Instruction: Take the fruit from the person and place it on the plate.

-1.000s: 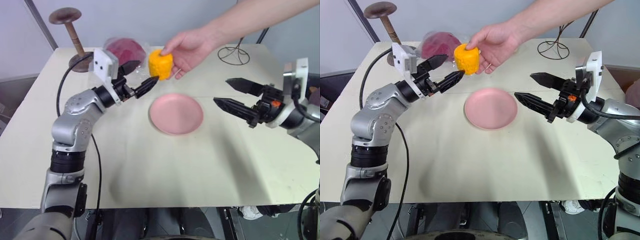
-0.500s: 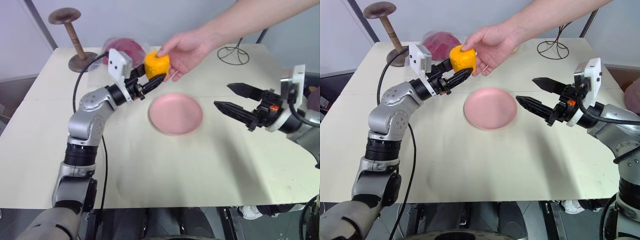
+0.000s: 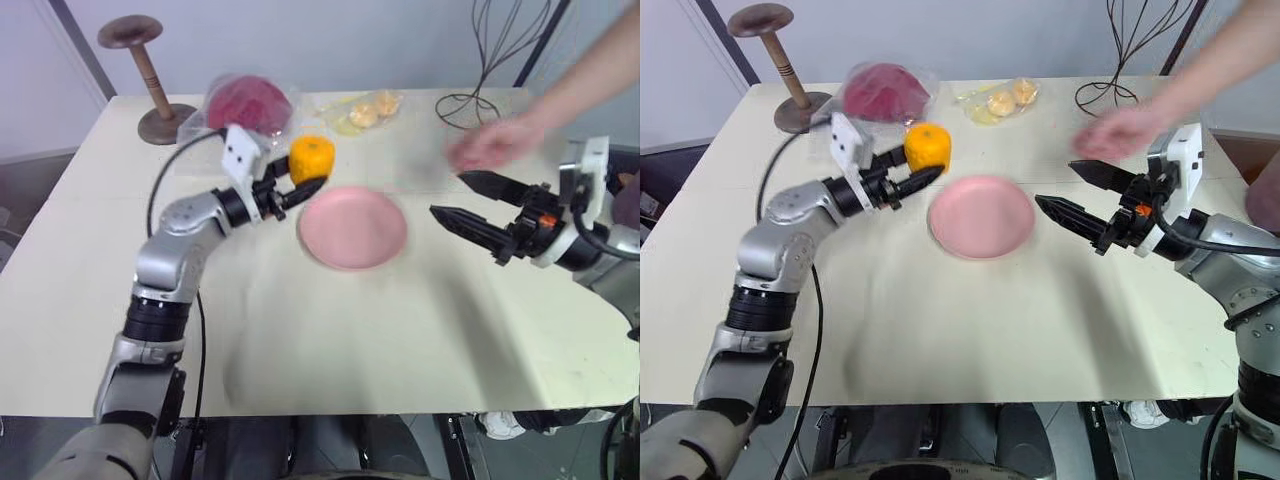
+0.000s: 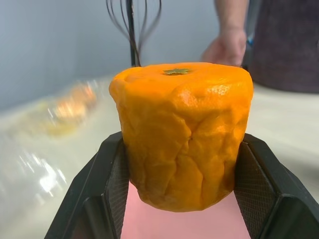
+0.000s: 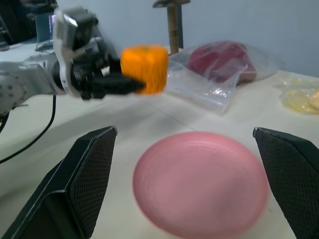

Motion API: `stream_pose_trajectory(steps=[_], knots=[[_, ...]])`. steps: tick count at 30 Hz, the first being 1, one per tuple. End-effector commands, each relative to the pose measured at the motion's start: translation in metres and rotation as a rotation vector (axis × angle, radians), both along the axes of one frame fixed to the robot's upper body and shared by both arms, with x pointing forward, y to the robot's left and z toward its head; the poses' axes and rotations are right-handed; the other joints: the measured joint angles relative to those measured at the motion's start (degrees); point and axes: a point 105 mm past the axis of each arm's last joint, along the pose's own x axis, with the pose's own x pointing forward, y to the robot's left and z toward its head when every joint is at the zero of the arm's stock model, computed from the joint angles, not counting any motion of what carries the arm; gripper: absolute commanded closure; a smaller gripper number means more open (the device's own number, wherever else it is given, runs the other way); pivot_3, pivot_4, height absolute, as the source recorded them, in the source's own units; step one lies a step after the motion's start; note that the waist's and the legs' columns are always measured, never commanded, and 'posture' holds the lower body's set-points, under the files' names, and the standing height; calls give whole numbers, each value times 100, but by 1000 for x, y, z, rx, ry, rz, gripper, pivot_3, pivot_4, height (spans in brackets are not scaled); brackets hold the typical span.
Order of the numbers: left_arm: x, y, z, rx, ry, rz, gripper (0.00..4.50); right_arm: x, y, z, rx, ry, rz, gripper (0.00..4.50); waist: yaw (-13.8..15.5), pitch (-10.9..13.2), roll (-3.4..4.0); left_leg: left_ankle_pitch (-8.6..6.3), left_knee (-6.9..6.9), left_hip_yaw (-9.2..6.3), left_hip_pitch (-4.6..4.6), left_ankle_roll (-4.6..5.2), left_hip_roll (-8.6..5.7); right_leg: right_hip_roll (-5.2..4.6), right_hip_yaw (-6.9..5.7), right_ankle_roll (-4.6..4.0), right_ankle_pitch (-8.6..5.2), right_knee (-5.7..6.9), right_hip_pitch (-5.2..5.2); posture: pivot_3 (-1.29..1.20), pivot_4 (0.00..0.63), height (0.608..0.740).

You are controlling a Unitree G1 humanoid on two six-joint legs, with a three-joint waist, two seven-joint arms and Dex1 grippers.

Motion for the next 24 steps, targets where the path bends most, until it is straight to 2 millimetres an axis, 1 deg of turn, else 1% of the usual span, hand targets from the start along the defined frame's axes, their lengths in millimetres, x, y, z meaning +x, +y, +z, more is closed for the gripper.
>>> stream_pose_trajectory(steps=[1, 6, 9, 13, 15, 16, 17, 18, 23, 24], knots=[[9, -14, 0, 34, -51, 11, 2188, -5, 3, 10, -7, -63, -1, 0, 41, 0, -1, 0, 1, 0, 0, 1, -1, 0, 0, 0, 0, 0, 0, 0, 150, 740], [28, -41, -29, 115, -29, 17, 2188, -5, 0, 3, -11, -49, -29, 0, 92, 2, -5, 0, 1, 0, -1, 0, -3, -1, -1, 0, 0, -1, 1, 0, 150, 740], [34, -51, -35, 104, -14, 6, 2188, -6, -1, 2, -11, -48, -35, 0, 73, 4, -7, -1, 2, 2, -4, 2, -7, -4, -1, 1, 0, -2, -1, 0, 150, 740], [41, -57, -37, 89, -14, 11, 2188, -7, -2, 1, -8, -46, -42, 0, 56, 5, -8, -2, 0, 2, -5, 3, -4, -1, -1, 1, 0, 0, -8, 0, 150, 740], [40, -60, -34, 67, -9, -5, 1157, -7, -3, 0, -6, -45, -47, 0, 60, 5, -8, -2, 0, 2, -5, 3, -4, -1, 0, 1, 0, 0, -8, 0, 150, 740], [40, -61, -33, 59, -9, -10, 777, -7, -4, 0, -7, -44, -49, 0, 65, 5, -8, -2, 0, 2, -5, 4, -4, -1, 0, 1, 0, 0, -8, 0, 150, 740], [40, -61, -33, 54, -10, -14, 283, -7, -4, -1, -8, -44, -50, 0, 68, 5, -8, -2, 0, 1, -5, 4, -4, -1, -1, 2, 0, 0, -8, 0, 150, 740], [41, -60, -32, 56, -16, -5, 53, -7, -4, -1, -8, -43, -51, 0, 69, 5, -8, -2, 0, 2, -5, 4, -5, -2, -1, 2, 0, 0, -7, 0, 150, 740], [44, -55, -30, 74, -43, 26, 53, -6, -6, -2, -6, -42, -53, 0, 70, 5, -8, -2, 1, 1, -5, 4, -5, -2, -1, 2, 0, 1, -7, 0, 150, 740], [45, -51, -23, 56, -55, 38, 53, -5, -6, -2, -5, -42, -53, 0, 70, 5, -8, -2, 1, 1, -5, 4, -5, -2, -1, 2, 0, 1, -7, 0, 150, 740]])
